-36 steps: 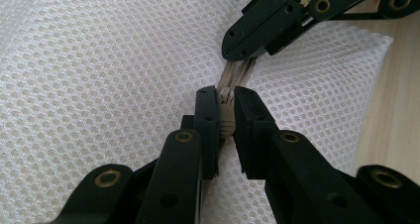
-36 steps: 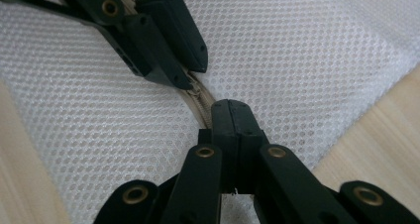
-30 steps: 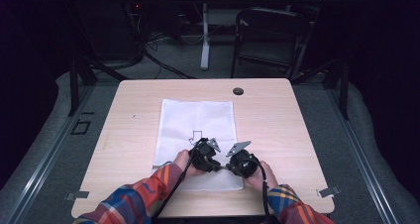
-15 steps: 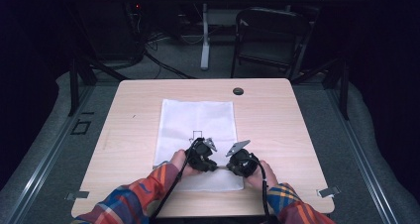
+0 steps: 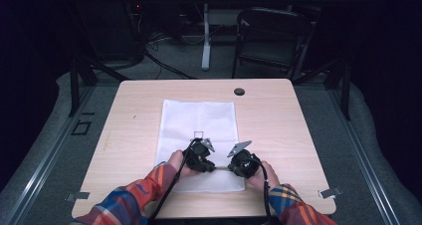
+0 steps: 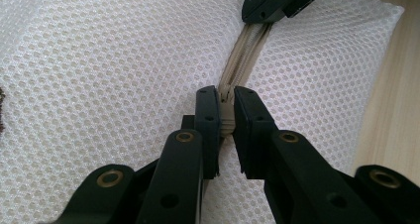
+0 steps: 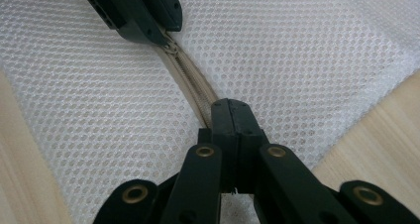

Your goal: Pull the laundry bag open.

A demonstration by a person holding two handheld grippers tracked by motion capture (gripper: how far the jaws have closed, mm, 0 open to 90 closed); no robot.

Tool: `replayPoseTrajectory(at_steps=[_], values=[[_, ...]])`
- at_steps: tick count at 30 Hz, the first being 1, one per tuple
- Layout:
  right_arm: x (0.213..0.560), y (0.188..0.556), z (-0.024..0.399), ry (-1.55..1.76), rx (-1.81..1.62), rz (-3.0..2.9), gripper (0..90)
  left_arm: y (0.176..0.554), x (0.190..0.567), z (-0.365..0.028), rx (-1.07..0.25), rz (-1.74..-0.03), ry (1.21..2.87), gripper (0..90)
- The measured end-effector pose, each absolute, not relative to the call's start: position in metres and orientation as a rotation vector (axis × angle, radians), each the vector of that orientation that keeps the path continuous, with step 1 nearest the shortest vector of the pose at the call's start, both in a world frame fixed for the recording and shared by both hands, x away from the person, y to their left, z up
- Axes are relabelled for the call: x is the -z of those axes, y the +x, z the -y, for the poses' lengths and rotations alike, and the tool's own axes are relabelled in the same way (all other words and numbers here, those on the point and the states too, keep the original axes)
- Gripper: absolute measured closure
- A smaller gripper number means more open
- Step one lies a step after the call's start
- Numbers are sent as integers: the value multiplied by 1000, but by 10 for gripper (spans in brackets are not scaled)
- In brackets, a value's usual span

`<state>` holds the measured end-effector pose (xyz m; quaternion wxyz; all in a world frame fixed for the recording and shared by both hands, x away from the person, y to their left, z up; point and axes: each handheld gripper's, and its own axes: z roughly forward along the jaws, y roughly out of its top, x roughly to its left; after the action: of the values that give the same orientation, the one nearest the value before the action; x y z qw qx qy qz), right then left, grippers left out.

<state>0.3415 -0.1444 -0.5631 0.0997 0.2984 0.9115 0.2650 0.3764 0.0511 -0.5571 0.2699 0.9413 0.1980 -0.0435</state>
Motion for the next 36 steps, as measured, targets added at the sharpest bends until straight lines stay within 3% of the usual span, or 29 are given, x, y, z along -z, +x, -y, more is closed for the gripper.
replayPoseTrajectory(at_steps=[36], values=[[563, 341, 145, 901, -797, -2693, 900, 378, 555, -80, 123, -586, 2559, 810]])
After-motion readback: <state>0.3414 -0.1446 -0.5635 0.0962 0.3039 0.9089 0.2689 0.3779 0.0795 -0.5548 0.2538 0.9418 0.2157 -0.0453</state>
